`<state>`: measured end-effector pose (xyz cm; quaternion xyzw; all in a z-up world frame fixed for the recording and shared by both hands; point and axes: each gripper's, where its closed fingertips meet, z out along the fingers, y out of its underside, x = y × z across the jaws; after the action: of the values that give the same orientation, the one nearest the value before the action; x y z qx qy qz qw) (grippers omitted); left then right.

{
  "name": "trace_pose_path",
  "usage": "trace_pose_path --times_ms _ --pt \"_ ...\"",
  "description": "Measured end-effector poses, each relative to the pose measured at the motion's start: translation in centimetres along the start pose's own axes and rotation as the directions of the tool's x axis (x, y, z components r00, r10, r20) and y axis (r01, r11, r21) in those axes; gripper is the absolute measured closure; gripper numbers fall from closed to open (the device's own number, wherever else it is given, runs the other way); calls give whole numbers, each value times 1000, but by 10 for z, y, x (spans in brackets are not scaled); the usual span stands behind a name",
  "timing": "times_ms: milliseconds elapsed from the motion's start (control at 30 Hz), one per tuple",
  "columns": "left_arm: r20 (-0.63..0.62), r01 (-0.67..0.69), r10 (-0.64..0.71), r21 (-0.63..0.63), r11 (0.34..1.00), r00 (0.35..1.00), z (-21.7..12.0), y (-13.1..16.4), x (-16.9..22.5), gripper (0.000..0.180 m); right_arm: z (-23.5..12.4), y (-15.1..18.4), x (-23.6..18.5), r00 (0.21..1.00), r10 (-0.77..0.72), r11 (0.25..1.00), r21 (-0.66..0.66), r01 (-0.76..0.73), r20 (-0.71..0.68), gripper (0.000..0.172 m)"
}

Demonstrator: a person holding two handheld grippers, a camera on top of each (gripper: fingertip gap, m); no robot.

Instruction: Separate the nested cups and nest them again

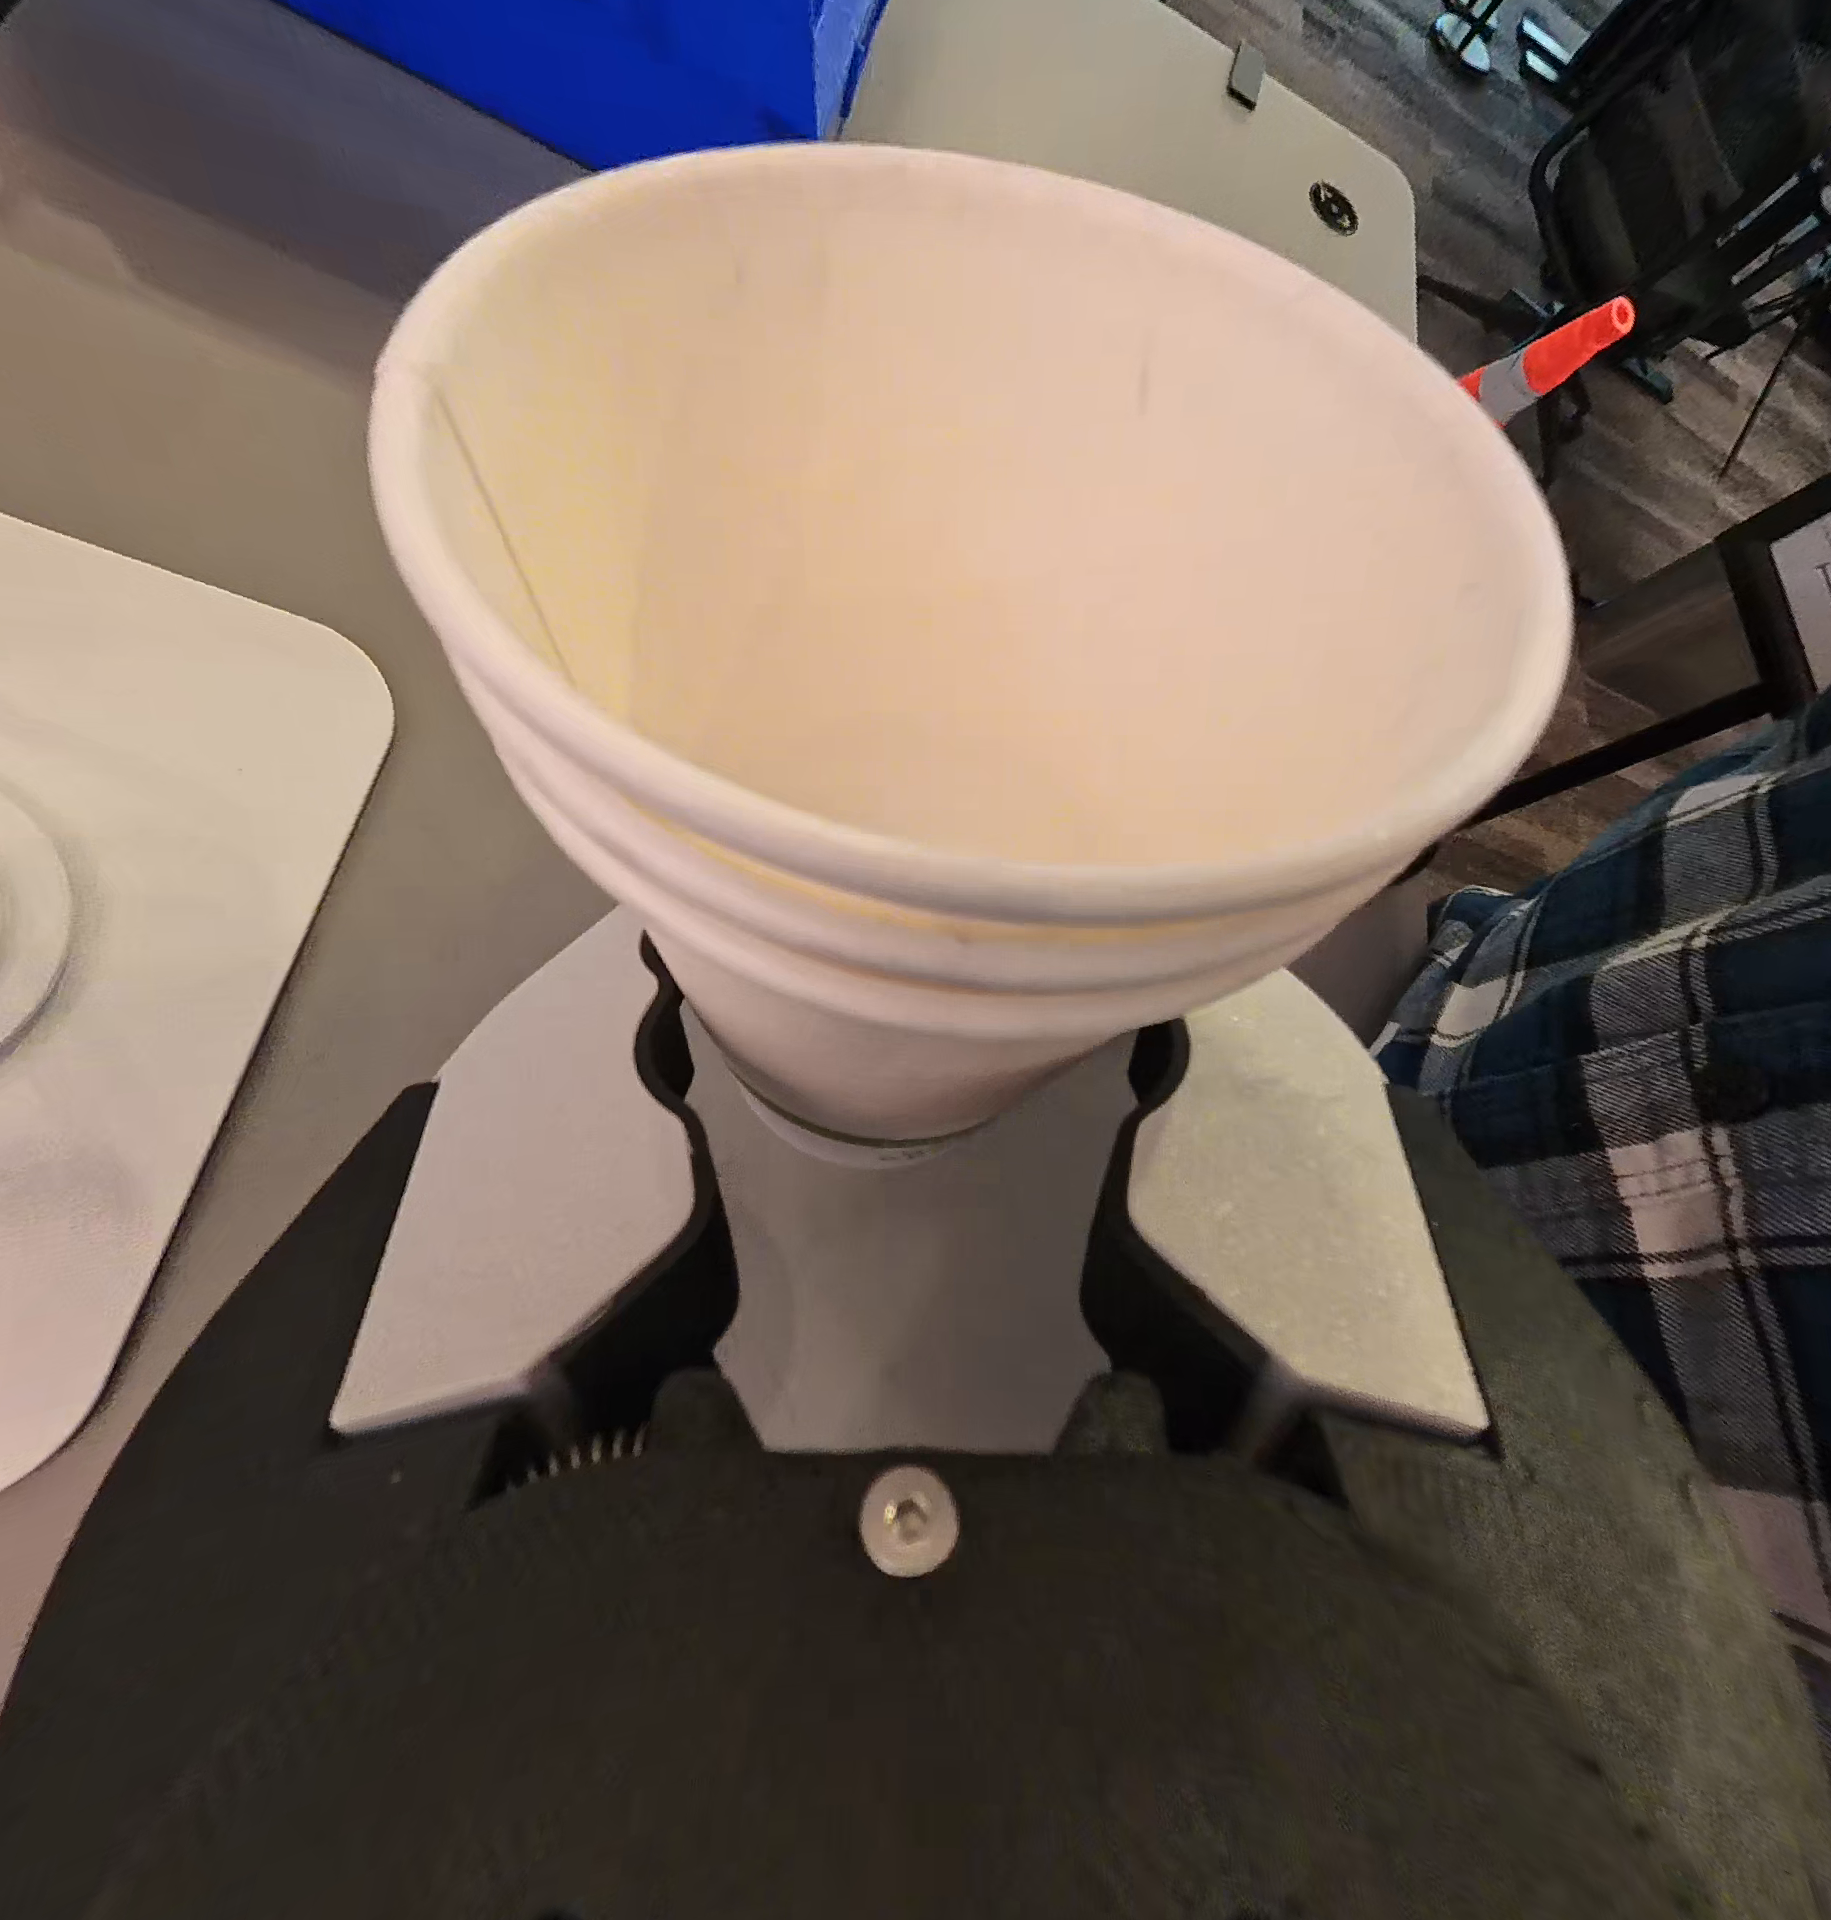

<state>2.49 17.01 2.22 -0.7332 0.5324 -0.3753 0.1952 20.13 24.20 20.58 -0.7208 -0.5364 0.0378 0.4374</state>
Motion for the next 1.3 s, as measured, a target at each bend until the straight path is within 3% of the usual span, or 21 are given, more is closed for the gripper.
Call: trace_pose_path --times_ms 267,500,967,1200,1300 --pt "1 28 -28 -6 1000 1000 5 4 -3 96 26 116 51 994 22 950 -309 -55 -110 169" --pt "14 50 -50 -6 999 999 4 6 -5 96 67 183 56 994 79 903 -418 -101 -70 168" --pt "16 69 -69 -8 998 998 11 6 -8 96 112 225 48 993 115 878 -466 -109 -14 168" --pt "12 68 -67 -12 998 998 13 4 -8 96 119 220 46 991 137 891 -437 -121 5 168" --pt "11 67 -67 -12 998 998 14 4 -8 96 116 219 48 988 156 887 -441 -139 4 146"
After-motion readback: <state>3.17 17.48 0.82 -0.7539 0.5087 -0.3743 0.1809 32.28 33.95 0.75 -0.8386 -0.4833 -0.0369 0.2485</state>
